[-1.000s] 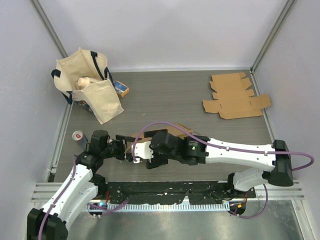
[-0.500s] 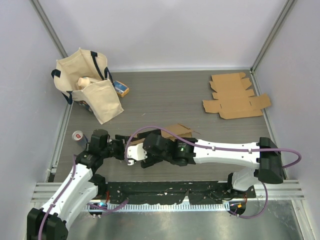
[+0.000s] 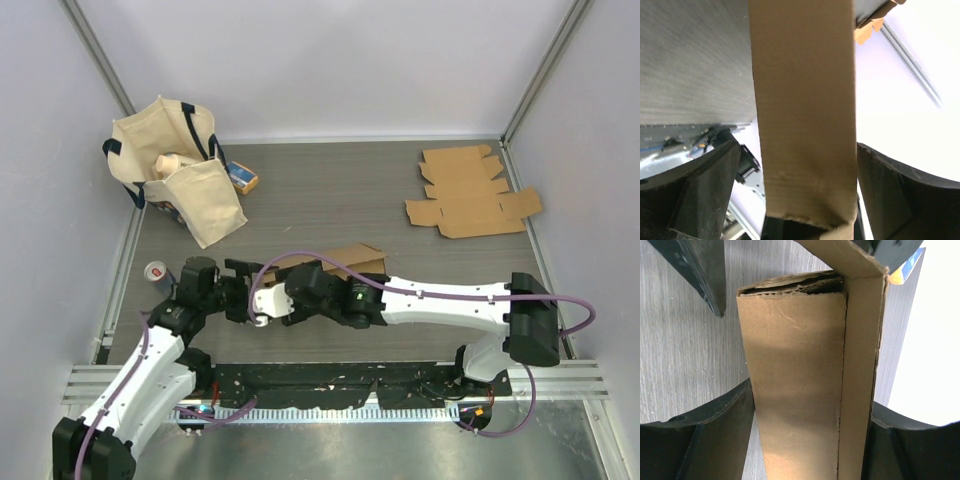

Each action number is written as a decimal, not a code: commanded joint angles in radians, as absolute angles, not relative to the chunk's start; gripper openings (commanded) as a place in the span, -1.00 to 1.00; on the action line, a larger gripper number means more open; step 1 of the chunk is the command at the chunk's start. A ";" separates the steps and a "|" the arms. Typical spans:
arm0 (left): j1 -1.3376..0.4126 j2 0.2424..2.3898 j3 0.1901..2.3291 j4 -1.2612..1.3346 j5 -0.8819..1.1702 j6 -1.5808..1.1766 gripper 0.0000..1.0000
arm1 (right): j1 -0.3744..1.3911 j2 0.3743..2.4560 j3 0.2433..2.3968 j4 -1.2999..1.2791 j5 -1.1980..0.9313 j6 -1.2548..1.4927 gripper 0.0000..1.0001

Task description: Fold the paper box

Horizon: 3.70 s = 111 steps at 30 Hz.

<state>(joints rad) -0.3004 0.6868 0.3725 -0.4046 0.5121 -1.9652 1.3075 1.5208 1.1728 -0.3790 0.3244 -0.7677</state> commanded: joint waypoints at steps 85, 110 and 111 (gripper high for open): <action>-0.462 1.181 0.862 -0.134 0.012 -0.498 -1.00 | 0.772 1.947 1.861 -0.826 -0.370 -0.248 0.42; -0.463 1.267 0.963 -0.212 -0.006 -0.522 -1.00 | 0.456 1.204 1.298 -0.756 0.014 0.117 0.29; -0.463 1.267 0.959 -0.213 -0.005 -0.522 -1.00 | 0.456 1.216 1.290 -0.733 0.029 0.109 0.30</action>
